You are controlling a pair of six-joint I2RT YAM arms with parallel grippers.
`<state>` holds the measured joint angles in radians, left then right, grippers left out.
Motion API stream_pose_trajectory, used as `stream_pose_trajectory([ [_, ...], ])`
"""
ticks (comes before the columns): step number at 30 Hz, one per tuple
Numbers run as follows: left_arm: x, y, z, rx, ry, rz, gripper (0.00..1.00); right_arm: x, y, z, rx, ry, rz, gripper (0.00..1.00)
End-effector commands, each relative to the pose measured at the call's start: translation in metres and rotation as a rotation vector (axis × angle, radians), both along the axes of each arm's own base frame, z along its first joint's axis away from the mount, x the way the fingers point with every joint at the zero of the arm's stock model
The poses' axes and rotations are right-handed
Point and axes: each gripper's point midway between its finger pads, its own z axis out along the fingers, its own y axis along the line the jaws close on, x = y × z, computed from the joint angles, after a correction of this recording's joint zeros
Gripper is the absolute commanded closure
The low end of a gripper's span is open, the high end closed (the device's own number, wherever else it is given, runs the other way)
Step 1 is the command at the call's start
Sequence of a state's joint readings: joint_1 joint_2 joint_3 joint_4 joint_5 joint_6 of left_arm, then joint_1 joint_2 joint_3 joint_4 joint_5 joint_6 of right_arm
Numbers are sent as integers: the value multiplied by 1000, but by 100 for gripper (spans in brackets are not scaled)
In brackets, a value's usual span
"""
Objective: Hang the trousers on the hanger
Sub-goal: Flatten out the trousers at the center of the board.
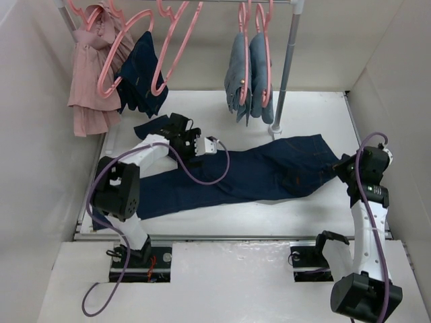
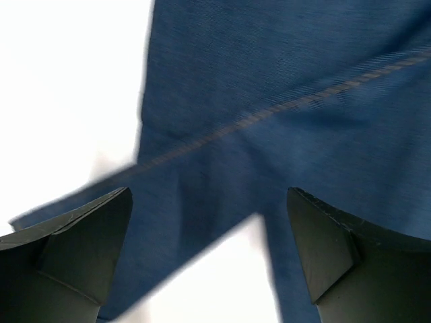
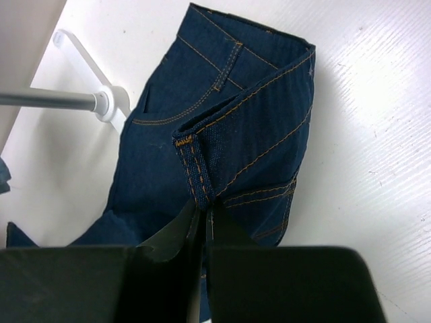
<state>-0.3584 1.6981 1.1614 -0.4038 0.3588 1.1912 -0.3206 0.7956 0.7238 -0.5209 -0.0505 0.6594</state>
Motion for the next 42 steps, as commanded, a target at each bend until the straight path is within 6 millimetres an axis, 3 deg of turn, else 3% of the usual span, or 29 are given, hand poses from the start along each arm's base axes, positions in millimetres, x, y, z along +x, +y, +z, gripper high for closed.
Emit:
stream_pose_trajectory([
  [1, 10, -18, 9, 8, -45, -121, 1, 2, 3, 6, -28, -21, 54, 100],
  [5, -10, -23, -25, 125, 8, -264, 2, -1, 4, 6, -35, -16, 60, 100],
  [7, -20, -12, -41, 200, 54, -272, 15, 0, 2, 10, -43, -22, 52, 100],
  [9, -24, -2, -52, 246, 86, -263, 37, -1, 2, 12, -46, -31, 52, 100],
  [10, -29, 2, -55, 261, 102, -262, 61, 0, 4, 12, -42, -33, 60, 100],
  [11, -29, 8, -55, 272, 110, -249, 76, 2, 3, 12, -42, -34, 60, 100],
  [12, -30, 12, -56, 289, 120, -232, 98, 4, 2, 13, -41, -30, 60, 100],
  [13, -31, 13, -56, 284, 129, -208, 100, 3, -1, 12, -51, -26, 43, 100],
  [17, -21, 12, -22, 211, 51, -60, 100, 4, -21, 39, -102, -42, -64, 100],
  [18, -18, 10, 2, 171, -9, -27, 100, 4, -25, 45, -109, -54, -87, 100],
  [19, -19, 11, 14, 140, -28, 34, 100, 3, -28, 53, -123, -72, -102, 100],
  [21, -29, 14, 30, 94, -55, 90, 100, 3, -36, 69, -146, -101, -147, 100],
  [22, -36, 17, 54, 58, -103, 109, 100, 0, -37, 73, -153, -106, -158, 100],
  [23, -47, 16, 60, 29, -89, 101, 100, -2, -41, 75, -163, -101, -177, 100],
  [24, -72, 24, 53, 48, -20, 90, 100, -1, -41, 79, -165, -110, -177, 100],
  [25, -93, 18, 63, 21, -13, 25, 100, -4, -44, 81, -176, -106, -198, 100],
  [26, -110, 24, 61, 49, 17, -7, 100, -4, -44, 81, -177, -106, -199, 100],
  [27, -145, 30, 52, 76, 126, -62, 96, -7, -48, 79, -185, -90, -219, 100],
  [30, -202, 40, 35, 136, 240, -191, 61, -12, -57, 84, -212, -81, -268, 100],
  [31, -227, 52, 25, 185, 324, -223, 53, -13, -59, 89, -220, -91, -280, 100],
  [32, -238, 56, 21, 206, 360, -237, 40, -13, -60, 97, -227, -106, -290, 100],
  [35, -250, 69, 11, 282, 424, -232, 37, -11, -64, 107, -244, -115, -297, 100],
  [36, -249, 70, 6, 303, 455, -184, 42, -8, -65, 103, -248, -96, -291, 100],
  [37, -233, 70, 7, 300, 429, -112, 48, -8, -65, 110, -251, -111, -293, 100],
  [38, -194, 52, 14, 213, 316, -32, 52, -7, -66, 107, -257, -97, -287, 100],
  [40, -138, 49, 25, 77, 254, 244, 53, -5, -64, 109, -260, -105, -270, 100],
  [42, -65, 34, 63, -107, 87, 412, 52, -2, -62, 105, -251, -105, -253, 100],
])
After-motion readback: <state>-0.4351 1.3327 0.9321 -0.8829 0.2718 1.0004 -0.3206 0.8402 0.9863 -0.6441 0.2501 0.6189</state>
